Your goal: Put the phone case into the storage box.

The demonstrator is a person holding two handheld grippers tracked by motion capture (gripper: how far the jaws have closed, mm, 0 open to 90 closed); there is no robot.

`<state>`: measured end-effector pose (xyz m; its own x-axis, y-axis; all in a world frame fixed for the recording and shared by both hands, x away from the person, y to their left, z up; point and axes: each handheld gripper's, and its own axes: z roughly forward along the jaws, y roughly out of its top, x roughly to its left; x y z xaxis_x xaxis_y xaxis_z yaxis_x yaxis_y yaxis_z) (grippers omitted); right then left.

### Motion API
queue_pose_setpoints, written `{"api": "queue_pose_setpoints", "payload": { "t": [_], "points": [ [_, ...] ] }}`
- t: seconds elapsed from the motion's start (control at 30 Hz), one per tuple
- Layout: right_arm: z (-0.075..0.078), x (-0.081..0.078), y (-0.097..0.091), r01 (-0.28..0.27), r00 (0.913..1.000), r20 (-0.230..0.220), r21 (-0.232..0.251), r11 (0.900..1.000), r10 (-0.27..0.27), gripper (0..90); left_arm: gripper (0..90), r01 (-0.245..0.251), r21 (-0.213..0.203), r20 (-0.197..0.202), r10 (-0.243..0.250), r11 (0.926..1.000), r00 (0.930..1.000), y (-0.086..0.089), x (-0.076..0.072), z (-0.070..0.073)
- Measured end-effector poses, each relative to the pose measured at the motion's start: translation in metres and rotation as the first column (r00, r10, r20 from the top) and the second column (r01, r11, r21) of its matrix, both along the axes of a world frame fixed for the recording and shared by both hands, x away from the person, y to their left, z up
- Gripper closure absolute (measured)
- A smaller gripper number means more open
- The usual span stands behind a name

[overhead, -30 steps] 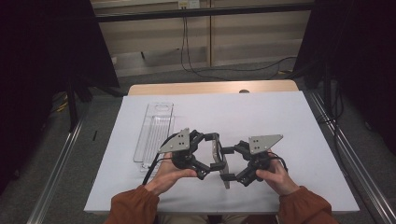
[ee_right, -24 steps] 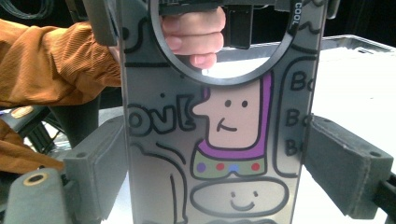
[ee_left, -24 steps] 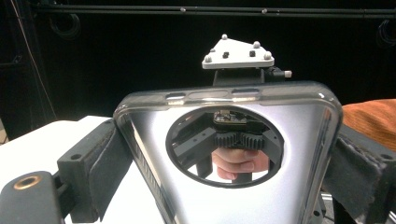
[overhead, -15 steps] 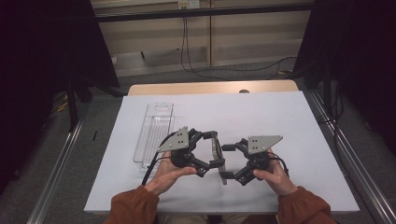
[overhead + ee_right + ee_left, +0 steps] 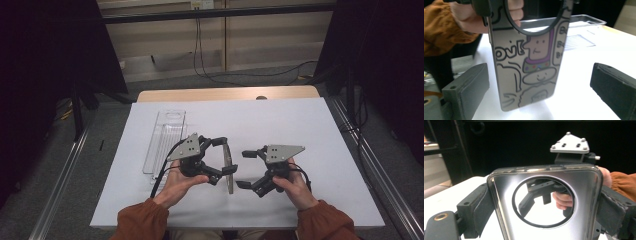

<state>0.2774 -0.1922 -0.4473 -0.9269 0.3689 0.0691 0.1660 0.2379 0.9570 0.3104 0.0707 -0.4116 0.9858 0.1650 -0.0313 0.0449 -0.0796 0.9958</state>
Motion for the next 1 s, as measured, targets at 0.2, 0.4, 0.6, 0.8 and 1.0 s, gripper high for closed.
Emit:
{"api": "queue_pose_setpoints", "payload": {
  "t": [0.2,0.4,0.6,0.8,1.0],
  "points": [
    [0.0,-0.002,-0.001,0.043,0.999,0.014,0.001,0.9991,-0.043,1.4,11.1,-0.03,0.007,0.001,0.03,0.9995,0.9995,0.007,0.003,0.003],
    [-0.001,-0.002,-0.008,0.121,0.9924,0.02,0.021,0.9925,-0.121,0.8,11.2,-0.042,0.009,-0.014,0.043,0.9991,0.999,0.011,0.002,0.003],
    [0.001,-0.003,-0.017,0.195,0.9802,0.025,0.041,0.9798,-0.197,0.0,11.3,-0.065,0.0,-0.026,0.065,0.9979,0.9976,0.015,0.002,0.003],
    [0.001,-0.01,-0.021,0.279,0.9568,0.072,0.041,0.9594,-0.282,0.0,11.4,-0.091,0.007,-0.023,0.091,0.9958,0.9956,0.021,0.0,0.004],
    [-0.001,-0.017,-0.029,0.352,0.9321,0.079,0.034,0.9355,-0.353,0.0,11.4,-0.108,0.022,-0.03,0.108,0.9939,0.9936,0.028,-0.001,0.005]
  ]
}}
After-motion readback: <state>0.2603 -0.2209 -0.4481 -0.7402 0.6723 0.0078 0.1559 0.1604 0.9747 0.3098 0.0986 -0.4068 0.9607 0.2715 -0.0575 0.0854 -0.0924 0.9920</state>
